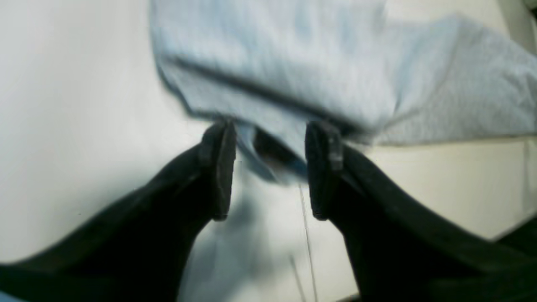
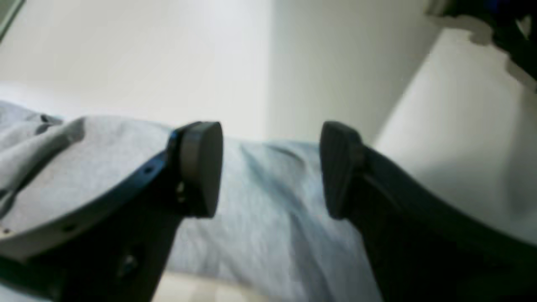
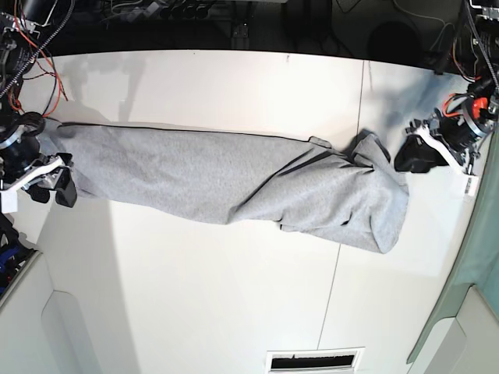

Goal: Layout the t-shirt on the table in an organized manner, then fold the t-shirt properly
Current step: 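Lower the stretched shirt onto the table and regrasp its ends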

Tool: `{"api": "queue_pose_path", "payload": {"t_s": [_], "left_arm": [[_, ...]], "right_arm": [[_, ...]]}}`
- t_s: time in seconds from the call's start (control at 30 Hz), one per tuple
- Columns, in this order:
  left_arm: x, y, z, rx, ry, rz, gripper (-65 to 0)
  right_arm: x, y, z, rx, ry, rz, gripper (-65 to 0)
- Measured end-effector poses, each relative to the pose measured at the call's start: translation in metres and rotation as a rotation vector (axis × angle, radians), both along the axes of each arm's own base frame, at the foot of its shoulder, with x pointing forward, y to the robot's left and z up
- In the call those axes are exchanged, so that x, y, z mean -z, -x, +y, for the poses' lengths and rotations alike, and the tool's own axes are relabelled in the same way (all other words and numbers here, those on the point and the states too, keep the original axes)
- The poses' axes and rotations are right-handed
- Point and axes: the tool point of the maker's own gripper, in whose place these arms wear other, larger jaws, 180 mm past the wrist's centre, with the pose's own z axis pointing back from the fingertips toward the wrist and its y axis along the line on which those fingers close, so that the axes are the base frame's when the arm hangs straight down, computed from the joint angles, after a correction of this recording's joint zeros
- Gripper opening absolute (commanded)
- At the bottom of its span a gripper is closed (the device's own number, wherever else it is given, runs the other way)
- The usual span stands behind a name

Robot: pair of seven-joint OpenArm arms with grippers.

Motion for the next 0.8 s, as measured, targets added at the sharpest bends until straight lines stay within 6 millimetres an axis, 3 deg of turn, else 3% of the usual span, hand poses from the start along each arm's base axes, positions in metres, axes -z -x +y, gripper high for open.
{"api": "queue_pose_path", "payload": {"t_s": [0.1,0.3,0.43,0.5,0.53,0.6,0.63,0.73,0.8], "left_arm": [[0.008,0.008,-0.014,-0.020,0.061,0.010,-34.9],[0.020,0.012,-0.030,-0.071,0.133,0.004,-34.9],[0.032,0.009,-0.031,-0.103,0.158,0.016,-35.0],[0.037,0.005,-0.036,-0.095,0.160,0.019,-36.7],[0.037,0.001,-0.039,-0.088,0.153,0.007,-42.5],[0.036,-0.006,-0.045,-0.070,0.142,-0.015,-62.0],[0.035,-0.008,-0.047,-0.061,0.137,-0.020,-65.0],[0.029,-0.014,-0.046,-0.036,0.126,-0.042,-65.0],[0.016,-0.019,-0.035,0.000,0.103,-0.074,-65.0]], "right_arm": [[0.015,-0.017,0.018,-0.031,0.046,0.008,-28.5],[0.071,-0.032,0.047,-0.103,0.058,0.115,-28.5],[0.086,-0.049,0.058,-0.130,0.052,0.167,-29.0],[0.088,-0.054,0.064,-0.153,0.051,0.175,-38.0],[0.089,-0.055,0.066,-0.165,0.053,0.177,-45.6],[0.088,-0.053,0.074,-0.210,0.046,0.172,-62.7],[0.086,-0.054,0.077,-0.231,0.043,0.153,-65.0],[0.082,-0.058,0.075,-0.226,0.053,0.123,-65.0],[0.080,-0.060,0.069,-0.226,0.088,0.114,-65.0]]}}
